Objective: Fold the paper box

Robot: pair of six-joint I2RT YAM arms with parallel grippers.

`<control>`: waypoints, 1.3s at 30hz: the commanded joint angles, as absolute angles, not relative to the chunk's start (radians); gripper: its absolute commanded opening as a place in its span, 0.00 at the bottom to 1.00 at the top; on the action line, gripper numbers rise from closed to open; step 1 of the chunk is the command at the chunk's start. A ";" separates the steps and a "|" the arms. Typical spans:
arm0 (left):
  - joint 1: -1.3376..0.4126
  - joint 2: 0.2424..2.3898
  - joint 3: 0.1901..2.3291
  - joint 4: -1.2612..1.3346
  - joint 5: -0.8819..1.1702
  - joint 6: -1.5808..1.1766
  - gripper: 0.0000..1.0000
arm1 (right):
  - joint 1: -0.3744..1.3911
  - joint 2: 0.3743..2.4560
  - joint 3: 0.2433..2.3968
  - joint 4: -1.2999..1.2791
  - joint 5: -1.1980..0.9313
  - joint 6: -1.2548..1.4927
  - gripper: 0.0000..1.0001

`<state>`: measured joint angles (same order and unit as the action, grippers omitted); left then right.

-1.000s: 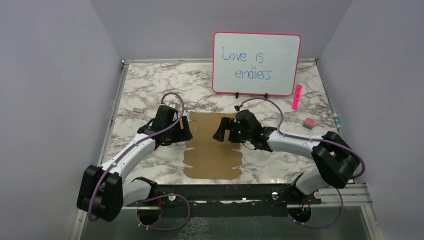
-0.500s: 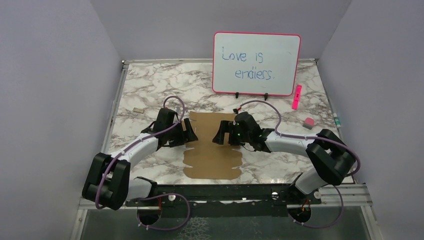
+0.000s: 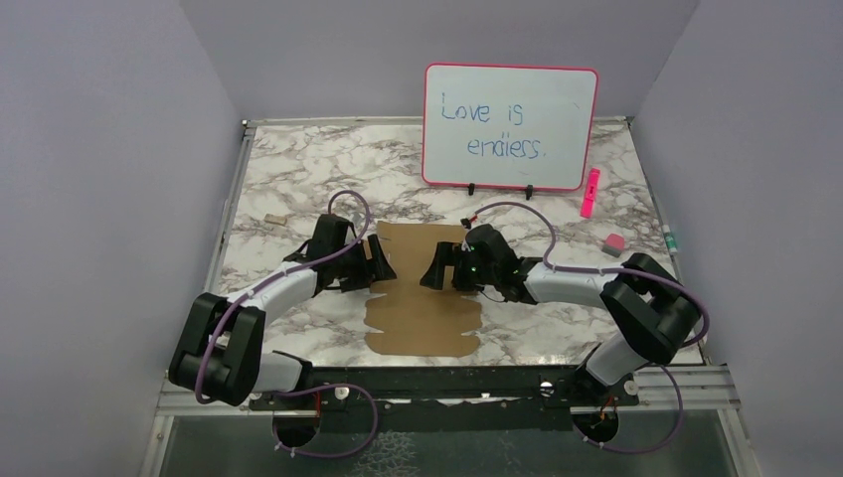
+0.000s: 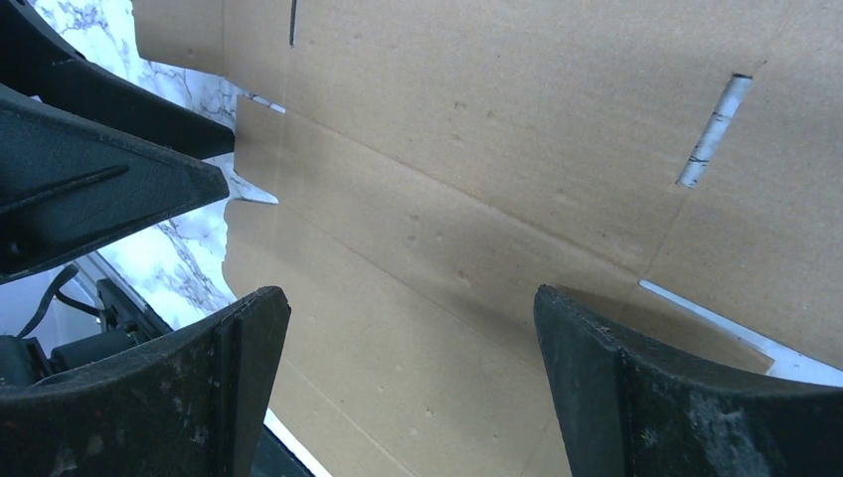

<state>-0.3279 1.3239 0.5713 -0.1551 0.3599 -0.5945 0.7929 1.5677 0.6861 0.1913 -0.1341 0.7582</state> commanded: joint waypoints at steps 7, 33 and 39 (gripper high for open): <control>-0.323 1.277 0.571 -0.126 0.479 -0.623 0.65 | 0.798 1.604 0.667 0.233 -0.157 0.759 1.00; -0.321 1.293 0.583 -0.161 0.338 -0.609 0.64 | 0.797 1.666 0.640 0.283 -0.160 0.778 1.00; -0.294 1.315 0.581 -0.152 0.323 -0.600 0.64 | 0.798 1.660 0.626 0.285 -0.155 0.773 1.00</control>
